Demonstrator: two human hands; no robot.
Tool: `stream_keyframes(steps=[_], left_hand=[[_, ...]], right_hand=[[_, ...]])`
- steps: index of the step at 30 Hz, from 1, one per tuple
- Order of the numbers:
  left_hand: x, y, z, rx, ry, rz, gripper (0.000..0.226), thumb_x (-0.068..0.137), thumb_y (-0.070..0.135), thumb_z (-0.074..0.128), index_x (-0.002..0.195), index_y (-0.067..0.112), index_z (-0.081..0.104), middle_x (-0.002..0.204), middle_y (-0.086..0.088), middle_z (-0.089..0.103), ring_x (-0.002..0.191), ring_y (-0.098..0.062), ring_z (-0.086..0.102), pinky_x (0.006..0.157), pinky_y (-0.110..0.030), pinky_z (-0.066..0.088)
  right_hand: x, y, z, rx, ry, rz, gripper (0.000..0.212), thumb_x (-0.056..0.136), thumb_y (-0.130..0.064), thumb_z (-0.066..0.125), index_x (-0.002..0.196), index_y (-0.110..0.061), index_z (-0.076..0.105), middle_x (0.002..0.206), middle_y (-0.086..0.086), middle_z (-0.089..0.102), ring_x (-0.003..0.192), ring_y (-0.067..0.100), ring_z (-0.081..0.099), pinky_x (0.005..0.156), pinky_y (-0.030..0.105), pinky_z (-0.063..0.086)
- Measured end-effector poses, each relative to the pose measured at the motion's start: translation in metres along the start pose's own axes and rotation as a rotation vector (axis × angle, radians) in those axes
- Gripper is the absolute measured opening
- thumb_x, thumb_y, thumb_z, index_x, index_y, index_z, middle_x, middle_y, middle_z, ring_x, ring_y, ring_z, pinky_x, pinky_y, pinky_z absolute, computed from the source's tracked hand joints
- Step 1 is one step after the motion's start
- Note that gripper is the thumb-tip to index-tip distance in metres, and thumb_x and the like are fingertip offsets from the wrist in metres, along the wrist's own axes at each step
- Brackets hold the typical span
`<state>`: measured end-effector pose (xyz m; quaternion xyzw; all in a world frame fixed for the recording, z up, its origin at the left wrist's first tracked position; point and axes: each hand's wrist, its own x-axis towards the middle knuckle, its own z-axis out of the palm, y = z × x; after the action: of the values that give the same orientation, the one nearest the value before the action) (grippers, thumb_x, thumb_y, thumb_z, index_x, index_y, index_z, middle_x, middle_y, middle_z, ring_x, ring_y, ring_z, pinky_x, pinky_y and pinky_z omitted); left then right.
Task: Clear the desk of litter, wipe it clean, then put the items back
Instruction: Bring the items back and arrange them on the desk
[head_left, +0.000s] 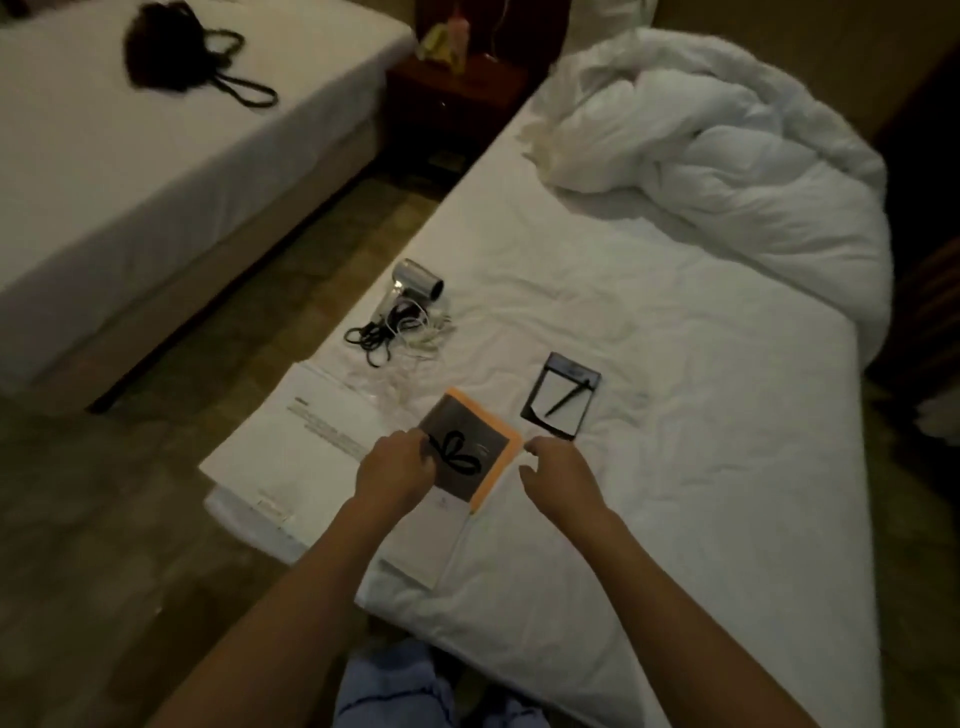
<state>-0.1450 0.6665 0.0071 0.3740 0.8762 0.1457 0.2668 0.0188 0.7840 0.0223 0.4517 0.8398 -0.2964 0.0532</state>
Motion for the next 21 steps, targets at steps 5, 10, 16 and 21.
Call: stream_keyframes(steps=[5, 10, 16, 21], left_hand=[[0.053, -0.042, 0.038, -0.057, -0.175, -0.084, 0.036, 0.091, 0.018, 0.052, 0.125, 0.008, 0.055, 0.123, -0.014, 0.057, 0.113, -0.029, 0.054, 0.086, -0.034, 0.044], [0.085, -0.068, 0.088, -0.135, -0.376, -0.216, 0.047, 0.092, 0.023, 0.057, 0.135, 0.006, 0.046, 0.132, -0.014, 0.054, 0.120, -0.028, 0.051, 0.093, -0.029, 0.040], [0.097, -0.082, 0.151, -0.138, -0.456, -0.311, 0.071, 0.085, 0.028, 0.068, 0.140, 0.000, 0.034, 0.137, -0.020, 0.044, 0.123, -0.032, 0.046, 0.092, -0.030, 0.039], [0.098, -0.083, 0.189, 0.060, -0.354, -0.380, 0.084, 0.080, 0.036, 0.073, 0.140, 0.003, 0.026, 0.134, -0.021, 0.037, 0.122, -0.036, 0.040, 0.100, -0.042, 0.035]], right_hand=[[0.053, 0.004, 0.037, -0.003, -0.068, 0.116, 0.034, 0.093, -0.015, 0.051, 0.125, -0.004, 0.055, 0.128, 0.015, 0.057, 0.120, 0.029, 0.049, 0.097, 0.037, 0.043], [0.086, 0.018, 0.084, -0.016, -0.162, 0.189, 0.031, 0.095, -0.016, 0.050, 0.122, -0.002, 0.056, 0.124, 0.016, 0.057, 0.116, 0.030, 0.050, 0.094, 0.038, 0.043], [0.108, 0.036, 0.122, 0.040, -0.190, 0.254, 0.034, 0.095, -0.015, 0.051, 0.126, -0.003, 0.056, 0.125, 0.016, 0.058, 0.117, 0.029, 0.051, 0.095, 0.036, 0.043], [0.128, 0.058, 0.146, 0.088, -0.195, 0.312, 0.033, 0.095, -0.016, 0.051, 0.125, -0.004, 0.057, 0.125, 0.015, 0.059, 0.116, 0.028, 0.053, 0.095, 0.035, 0.043]])
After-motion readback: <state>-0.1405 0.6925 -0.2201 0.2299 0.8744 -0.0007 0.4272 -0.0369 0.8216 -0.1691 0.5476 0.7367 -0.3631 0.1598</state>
